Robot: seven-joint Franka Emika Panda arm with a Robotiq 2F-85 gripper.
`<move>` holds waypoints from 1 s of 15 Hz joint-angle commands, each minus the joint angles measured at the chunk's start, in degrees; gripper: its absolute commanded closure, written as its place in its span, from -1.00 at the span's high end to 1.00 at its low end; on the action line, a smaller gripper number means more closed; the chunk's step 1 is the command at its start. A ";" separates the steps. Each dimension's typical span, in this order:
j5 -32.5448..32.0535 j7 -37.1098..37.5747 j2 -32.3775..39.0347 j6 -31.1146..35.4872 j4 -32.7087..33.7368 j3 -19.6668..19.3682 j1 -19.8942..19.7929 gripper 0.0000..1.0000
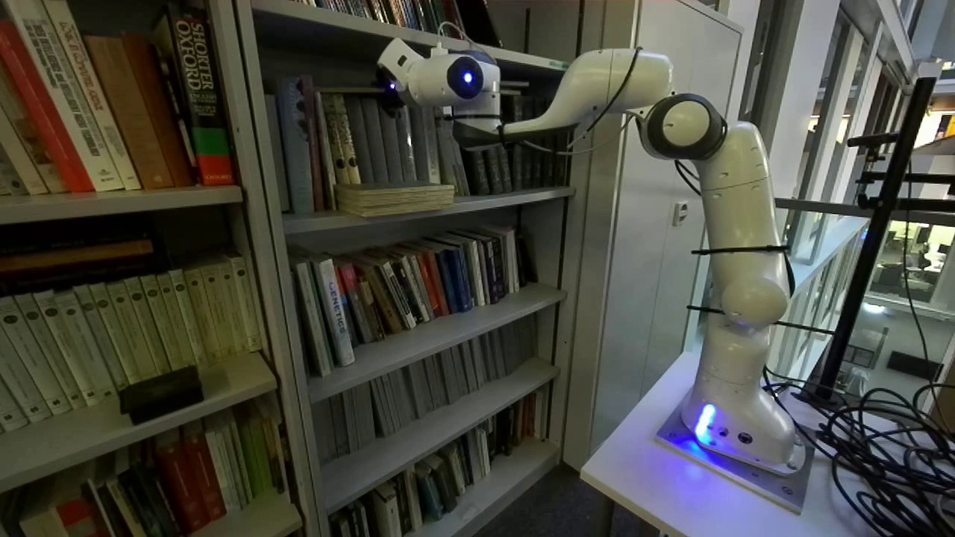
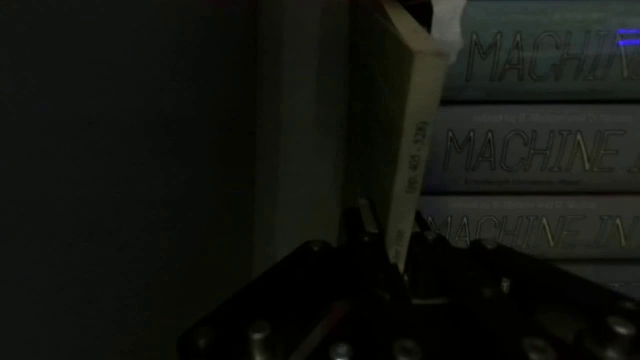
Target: Put the book on top of the books on the shelf
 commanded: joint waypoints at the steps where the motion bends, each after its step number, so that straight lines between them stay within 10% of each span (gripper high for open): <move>1: 0.01 1.32 -5.40 -0.34 -6.34 0.21 -0.08 -0.29; 3: -0.20 1.58 -6.37 -0.47 -7.58 0.26 -0.08 -0.63; 4: -0.11 1.46 -6.86 -0.47 -8.10 0.31 -0.09 0.01; 6: -0.16 1.40 -7.56 -0.56 -8.81 0.42 -0.07 0.13; 7: -0.30 1.52 -7.89 -0.71 -9.08 0.40 -0.03 0.05; 8: -0.29 1.49 -8.16 -0.75 -9.35 0.40 -0.01 -0.54; 9: -0.27 1.40 -8.34 -0.75 -9.57 0.41 0.00 -0.46; 10: -0.23 1.37 -8.61 -0.76 -9.80 0.41 0.02 0.19; 12: -0.31 1.47 -9.09 -0.81 -10.33 0.40 0.04 0.27; 15: -0.31 1.47 -9.54 -0.94 -10.87 0.40 0.11 -0.07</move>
